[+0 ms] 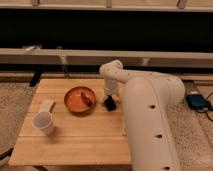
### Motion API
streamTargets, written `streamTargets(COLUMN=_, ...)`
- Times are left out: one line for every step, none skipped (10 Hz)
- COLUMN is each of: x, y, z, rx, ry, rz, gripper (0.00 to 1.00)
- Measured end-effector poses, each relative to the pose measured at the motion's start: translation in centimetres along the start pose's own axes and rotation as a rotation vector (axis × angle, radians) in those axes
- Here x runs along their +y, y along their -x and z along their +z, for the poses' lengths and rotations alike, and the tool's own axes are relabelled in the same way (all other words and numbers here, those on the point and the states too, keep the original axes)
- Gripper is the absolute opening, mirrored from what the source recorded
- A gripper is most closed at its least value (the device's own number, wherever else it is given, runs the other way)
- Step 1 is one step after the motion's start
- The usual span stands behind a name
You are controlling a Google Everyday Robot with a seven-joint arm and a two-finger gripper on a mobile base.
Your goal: Place the eraser on the white sponge
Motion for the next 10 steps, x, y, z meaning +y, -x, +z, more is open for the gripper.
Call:
streamTargets(x=0.2, y=0.3, z=0.2, rx=0.001, ry=-0.001, rz=-0.007, gripper=0.8)
streamTargets(x=0.3, y=0.4, z=0.3, rx=0.003, ry=-0.003, rz=-0.011, gripper=0.8)
streamTargets(x=0.5, y=0.5, z=0.6, rx=0.007, ry=-0.005, rz=-0.017, gripper=0.77)
streamTargets(x=0.6, y=0.4, z=0.7, rx=0.011, ry=-0.007, rz=-0.019, gripper=0.68)
streamTargets(x=0.6, y=0.3, z=0.8, rx=0.014, ry=-0.009, rz=-0.02, gripper=0.59)
streamTargets(x=0.8, y=0.2, z=0.8, rx=0.016, ry=-0.009, rz=-0.019, gripper=0.5)
streamTargets(x=0.9, y=-0.1, z=0.6, rx=0.019, ry=-0.01, rz=-0.013, gripper=0.38)
streamTargets(x=0.9, y=-0.4, z=0.5, rx=0.022, ry=-0.017, rz=-0.009, gripper=0.28)
streamTargets(x=1.0, y=-0.6, z=0.1, rx=0.021, ry=-0.021, rz=-0.004, gripper=0.2)
streamTargets(x=1.2, y=-0.9, z=-0.6, rx=0.018, ry=-0.026, rz=-0.001, gripper=0.1)
